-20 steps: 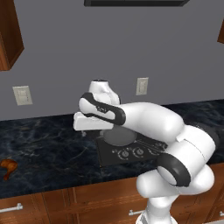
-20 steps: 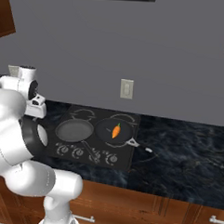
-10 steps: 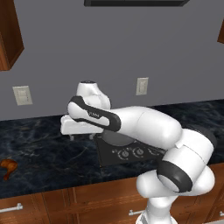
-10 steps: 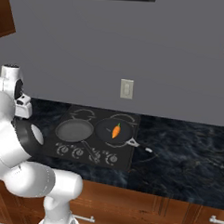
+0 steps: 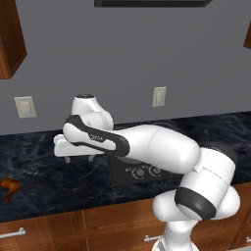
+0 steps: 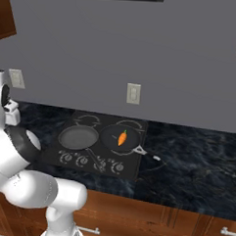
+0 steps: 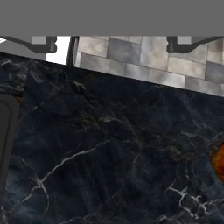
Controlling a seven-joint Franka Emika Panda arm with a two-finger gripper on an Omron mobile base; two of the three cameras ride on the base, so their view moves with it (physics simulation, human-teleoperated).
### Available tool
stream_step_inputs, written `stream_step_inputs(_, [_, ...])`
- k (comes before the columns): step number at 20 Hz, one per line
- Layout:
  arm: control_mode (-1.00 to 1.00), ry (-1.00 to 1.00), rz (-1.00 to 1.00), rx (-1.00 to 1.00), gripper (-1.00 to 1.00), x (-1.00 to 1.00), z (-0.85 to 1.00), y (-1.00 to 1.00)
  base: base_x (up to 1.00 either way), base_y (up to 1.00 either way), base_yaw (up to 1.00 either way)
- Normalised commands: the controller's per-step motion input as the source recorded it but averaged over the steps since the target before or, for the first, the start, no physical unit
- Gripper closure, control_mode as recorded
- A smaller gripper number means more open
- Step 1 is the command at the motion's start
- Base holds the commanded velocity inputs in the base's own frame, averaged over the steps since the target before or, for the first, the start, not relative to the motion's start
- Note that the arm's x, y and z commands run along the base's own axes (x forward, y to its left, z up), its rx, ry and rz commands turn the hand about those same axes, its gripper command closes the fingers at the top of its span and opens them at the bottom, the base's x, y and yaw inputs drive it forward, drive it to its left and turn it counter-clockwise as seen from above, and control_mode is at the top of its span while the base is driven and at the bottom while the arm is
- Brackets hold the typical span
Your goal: Place both pans onto different burners. Then place the carrot and the chicken drumstick on different pans.
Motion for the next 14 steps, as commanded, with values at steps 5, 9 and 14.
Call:
stream_step_inputs(5, [-1.00, -0.06, 0.00, 0.00, -1.00, 0.00, 0.00, 0.33, 0.00, 0.00, 0.00])
stream_step_inputs(9, [-1.00, -0.04, 0.00, 0.00, -1.00, 0.00, 0.00, 0.37, 0.00, 0.00, 0.00])
stream_step_inputs(14, [-1.00, -0.01, 0.00, 0.00, -1.00, 0.00, 0.00, 0.42, 0.00, 0.00, 0.00])
